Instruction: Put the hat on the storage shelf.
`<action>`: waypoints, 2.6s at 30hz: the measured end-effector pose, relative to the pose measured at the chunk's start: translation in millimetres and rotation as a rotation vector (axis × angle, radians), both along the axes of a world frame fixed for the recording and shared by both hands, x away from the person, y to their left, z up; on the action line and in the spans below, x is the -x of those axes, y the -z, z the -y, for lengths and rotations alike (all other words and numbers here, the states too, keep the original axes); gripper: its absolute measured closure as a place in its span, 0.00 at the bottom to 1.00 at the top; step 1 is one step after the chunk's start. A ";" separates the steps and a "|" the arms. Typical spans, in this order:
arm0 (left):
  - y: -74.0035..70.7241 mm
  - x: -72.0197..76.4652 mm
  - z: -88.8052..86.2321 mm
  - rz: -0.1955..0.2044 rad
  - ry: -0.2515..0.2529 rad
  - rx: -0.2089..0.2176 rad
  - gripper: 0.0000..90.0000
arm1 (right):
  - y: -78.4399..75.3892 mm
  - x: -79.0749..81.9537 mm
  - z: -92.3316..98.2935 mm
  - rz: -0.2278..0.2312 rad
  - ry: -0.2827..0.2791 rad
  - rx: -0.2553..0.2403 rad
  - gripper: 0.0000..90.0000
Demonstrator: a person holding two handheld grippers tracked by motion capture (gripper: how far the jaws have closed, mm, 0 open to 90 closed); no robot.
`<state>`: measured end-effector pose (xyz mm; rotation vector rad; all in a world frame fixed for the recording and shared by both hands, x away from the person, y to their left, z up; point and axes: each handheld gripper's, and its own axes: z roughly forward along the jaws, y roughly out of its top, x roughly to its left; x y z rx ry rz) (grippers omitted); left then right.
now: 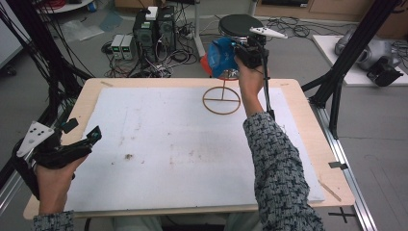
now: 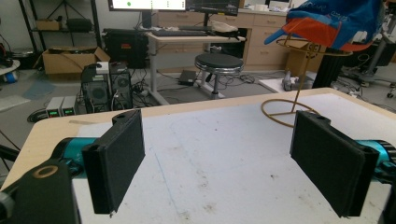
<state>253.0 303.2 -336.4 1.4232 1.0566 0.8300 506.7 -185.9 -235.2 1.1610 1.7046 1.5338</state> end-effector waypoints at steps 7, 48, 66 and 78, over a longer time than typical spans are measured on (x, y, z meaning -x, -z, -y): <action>0.5 -0.8 1.2 -0.003 0.004 -0.002 0.20 | 5.2 0.4 -4.7 -0.006 -0.006 0.013 0.99; -0.7 -0.7 2.1 0.002 0.018 0.009 0.20 | 27.1 -3.1 -4.7 -0.004 0.031 0.008 0.87; -1.7 0.0 2.3 0.004 0.020 0.006 0.20 | 16.6 4.0 8.6 0.030 0.076 0.000 0.53; -1.0 1.1 6.9 0.003 0.029 -0.006 0.20 | -9.6 29.3 54.0 0.058 0.168 0.025 0.30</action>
